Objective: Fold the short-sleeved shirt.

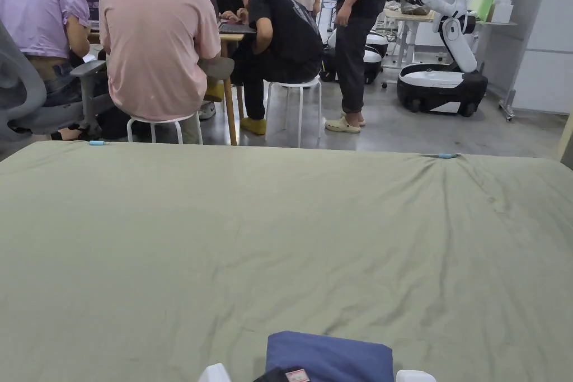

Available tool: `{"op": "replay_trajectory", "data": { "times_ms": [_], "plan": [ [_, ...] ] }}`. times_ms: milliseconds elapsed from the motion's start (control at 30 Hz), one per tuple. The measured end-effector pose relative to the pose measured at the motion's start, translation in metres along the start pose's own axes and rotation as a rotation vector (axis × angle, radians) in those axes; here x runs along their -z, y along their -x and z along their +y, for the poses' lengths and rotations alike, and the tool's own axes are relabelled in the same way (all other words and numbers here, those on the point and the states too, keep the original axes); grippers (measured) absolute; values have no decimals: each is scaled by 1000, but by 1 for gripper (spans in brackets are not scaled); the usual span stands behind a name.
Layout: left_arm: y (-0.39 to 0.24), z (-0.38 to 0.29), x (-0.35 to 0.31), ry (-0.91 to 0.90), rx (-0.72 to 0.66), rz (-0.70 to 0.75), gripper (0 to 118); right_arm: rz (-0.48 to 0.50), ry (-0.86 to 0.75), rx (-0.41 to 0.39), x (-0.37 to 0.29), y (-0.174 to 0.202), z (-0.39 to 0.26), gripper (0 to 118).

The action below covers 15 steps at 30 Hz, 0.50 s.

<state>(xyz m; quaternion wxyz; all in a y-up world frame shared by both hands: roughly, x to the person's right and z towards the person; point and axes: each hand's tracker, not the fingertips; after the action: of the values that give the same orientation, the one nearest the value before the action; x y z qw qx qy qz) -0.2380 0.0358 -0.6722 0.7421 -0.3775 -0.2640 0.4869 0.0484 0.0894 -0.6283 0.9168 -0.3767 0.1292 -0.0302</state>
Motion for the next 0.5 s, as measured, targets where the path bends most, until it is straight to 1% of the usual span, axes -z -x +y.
{"op": "replay_trajectory", "data": {
  "times_ms": [33, 67, 100, 133, 167, 267, 333, 500],
  "plan": [
    [-6, 1, 8, -8, 25, 42, 57, -21, -11, -46, -2, 5, 2, 0],
    [-8, 2, 17, 8, 37, 115, 30, -47, -27, -93, -5, 12, 3, 0],
    [-9, 2, 21, 4, 35, 147, 30, -72, -36, -131, -7, 21, 6, 0],
    [-10, 5, 17, -7, 31, 169, 29, -63, -46, -155, -10, 29, 10, 0],
    [-14, 8, 10, -12, 37, 136, 29, -60, -63, -177, -14, 38, 14, 0],
    [-24, 22, -16, -26, 129, 141, 28, -56, -105, -251, -18, 74, 30, 0],
    [-30, 36, -45, -56, 179, 184, 28, -19, -120, -262, -19, 102, 40, 0],
    [-13, 85, -136, -109, 239, 274, 28, 73, -150, -342, -2, 195, 64, 0]
  ]
}}
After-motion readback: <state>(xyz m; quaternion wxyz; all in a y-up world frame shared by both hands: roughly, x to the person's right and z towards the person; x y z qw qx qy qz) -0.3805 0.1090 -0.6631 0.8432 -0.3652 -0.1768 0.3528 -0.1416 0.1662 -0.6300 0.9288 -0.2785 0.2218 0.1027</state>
